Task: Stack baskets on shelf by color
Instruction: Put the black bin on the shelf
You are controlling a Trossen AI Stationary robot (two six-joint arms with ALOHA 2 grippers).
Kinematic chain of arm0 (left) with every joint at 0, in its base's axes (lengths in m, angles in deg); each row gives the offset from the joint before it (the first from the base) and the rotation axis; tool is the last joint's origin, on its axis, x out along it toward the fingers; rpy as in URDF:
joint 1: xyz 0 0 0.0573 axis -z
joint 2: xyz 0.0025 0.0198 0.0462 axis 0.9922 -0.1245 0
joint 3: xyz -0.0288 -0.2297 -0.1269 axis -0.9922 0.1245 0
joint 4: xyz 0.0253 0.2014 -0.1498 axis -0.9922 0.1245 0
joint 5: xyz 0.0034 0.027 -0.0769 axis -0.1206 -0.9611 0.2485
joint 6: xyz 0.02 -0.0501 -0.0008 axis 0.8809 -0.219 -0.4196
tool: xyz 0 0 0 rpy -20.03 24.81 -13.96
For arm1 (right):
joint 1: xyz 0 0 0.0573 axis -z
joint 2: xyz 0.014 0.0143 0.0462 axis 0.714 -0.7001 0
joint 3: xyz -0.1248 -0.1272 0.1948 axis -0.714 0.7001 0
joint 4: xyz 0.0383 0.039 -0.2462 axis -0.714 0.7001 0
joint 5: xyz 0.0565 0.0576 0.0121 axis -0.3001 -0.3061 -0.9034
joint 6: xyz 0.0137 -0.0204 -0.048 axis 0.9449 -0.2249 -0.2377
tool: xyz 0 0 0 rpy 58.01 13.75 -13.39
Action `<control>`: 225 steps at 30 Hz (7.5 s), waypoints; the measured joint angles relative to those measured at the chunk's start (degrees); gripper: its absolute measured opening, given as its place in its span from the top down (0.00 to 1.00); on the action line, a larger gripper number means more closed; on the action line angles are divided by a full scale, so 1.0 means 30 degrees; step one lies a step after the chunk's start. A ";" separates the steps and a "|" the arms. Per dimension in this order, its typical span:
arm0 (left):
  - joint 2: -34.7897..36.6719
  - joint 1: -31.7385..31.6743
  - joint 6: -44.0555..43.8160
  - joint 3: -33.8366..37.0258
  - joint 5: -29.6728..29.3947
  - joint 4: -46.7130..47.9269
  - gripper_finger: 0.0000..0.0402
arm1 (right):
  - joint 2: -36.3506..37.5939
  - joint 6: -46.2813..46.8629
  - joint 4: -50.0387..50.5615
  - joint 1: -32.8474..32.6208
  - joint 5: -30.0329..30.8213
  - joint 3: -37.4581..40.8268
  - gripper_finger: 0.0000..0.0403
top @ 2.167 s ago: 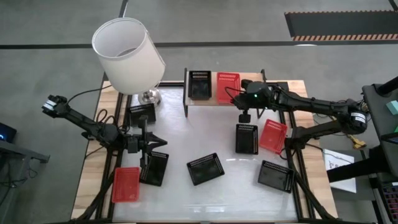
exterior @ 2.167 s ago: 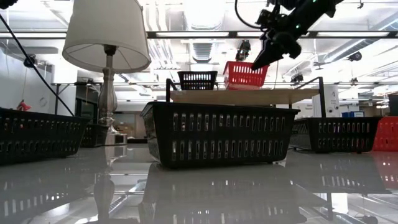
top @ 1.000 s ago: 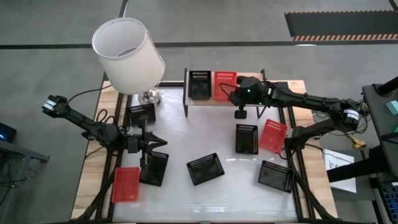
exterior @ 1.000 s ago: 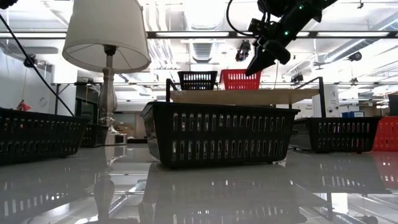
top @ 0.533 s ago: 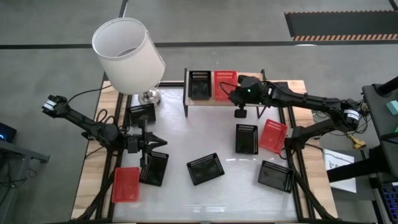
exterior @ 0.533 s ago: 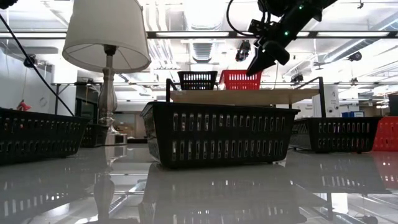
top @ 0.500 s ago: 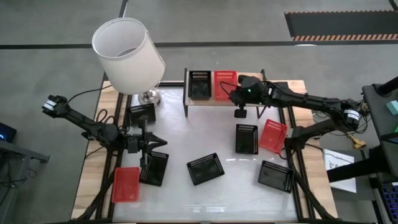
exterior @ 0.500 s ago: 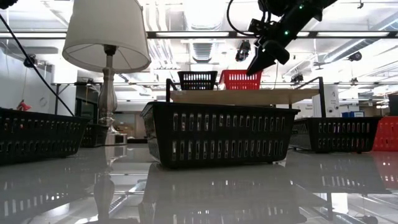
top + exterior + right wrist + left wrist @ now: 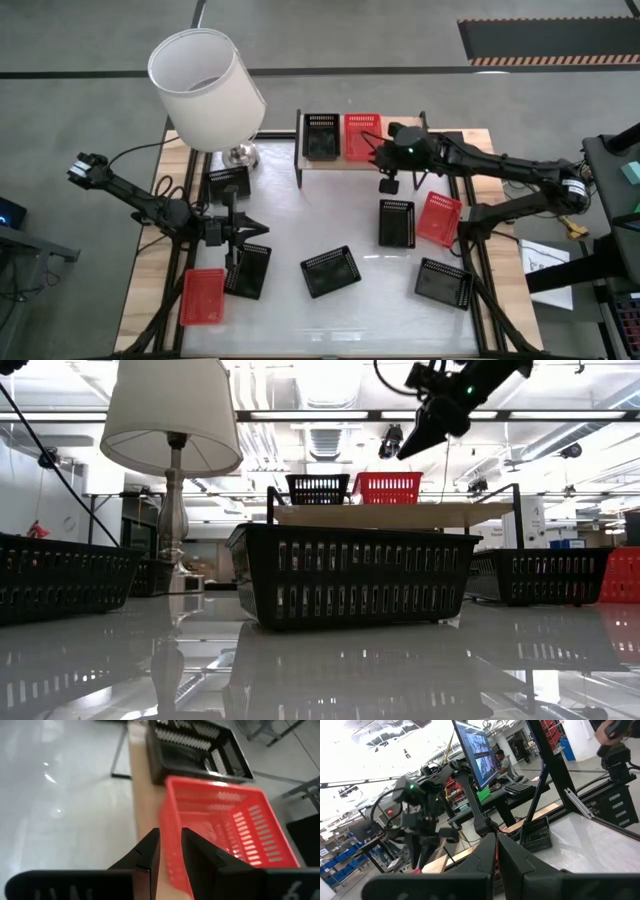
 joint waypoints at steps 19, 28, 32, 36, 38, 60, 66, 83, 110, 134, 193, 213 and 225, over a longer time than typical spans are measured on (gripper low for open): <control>-0.0044 0.0000 0.0000 0.0000 0.0000 -0.0015 1.00 | 0.0531 0.9930 0.3620 -0.9106 -0.0005 0.0036 0.85; -0.0036 0.0000 0.0000 0.0000 0.0000 -0.0015 1.00 | -0.0862 1.6584 0.8303 -1.2794 0.0156 0.0094 0.85; -0.0036 0.0000 0.0000 -0.0007 0.0000 -0.0047 1.00 | -0.1559 1.7997 0.8736 -1.3675 0.0202 0.0335 0.79; -0.0053 0.0000 0.0000 -0.0007 0.0000 -0.0095 1.00 | -0.2379 1.8427 0.8758 -1.3817 0.0214 0.0517 0.71; -0.0087 0.0000 0.0000 -0.0007 0.0000 -0.0130 1.00 | -0.2870 1.8295 0.8811 -1.3806 0.0212 0.0561 0.68; -0.0080 0.0000 0.0000 0.0029 0.0000 -0.0153 1.00 | -0.7420 1.7078 0.9834 -1.3806 0.0151 0.0735 0.68; -0.0080 0.0000 0.0000 0.0029 0.0000 -0.0153 1.00 | -0.7715 1.6926 0.9782 -1.3806 0.0151 0.0850 0.75; -0.0082 0.0000 0.0006 0.0029 0.0000 -0.0153 1.00 | -0.7606 1.6795 0.9726 -1.3806 0.0027 0.0896 0.98; -0.0080 0.0000 0.0015 0.0034 -0.0005 -0.0153 1.00 | -0.6418 1.4468 1.2565 -1.1785 0.1855 -0.0047 0.53; -0.0087 0.0000 0.0015 0.0036 -0.0001 -0.0153 1.00 | -0.6418 1.3815 1.0235 -1.1489 0.2154 0.1586 0.62; -0.0086 0.0000 0.0015 0.0051 0.0000 -0.0146 1.00 | -0.6404 0.9646 1.2235 -1.2568 0.4431 -1.1195 0.98; -0.0085 0.0000 0.0012 0.0051 0.0000 -0.0153 1.00 | -0.6219 0.1936 2.0039 -0.2311 0.3496 -1.4838 0.98; -0.0087 0.0000 0.0007 0.0051 0.0000 -0.0153 1.00 | -0.6069 -0.1211 2.0149 0.2249 0.1487 -1.4431 0.98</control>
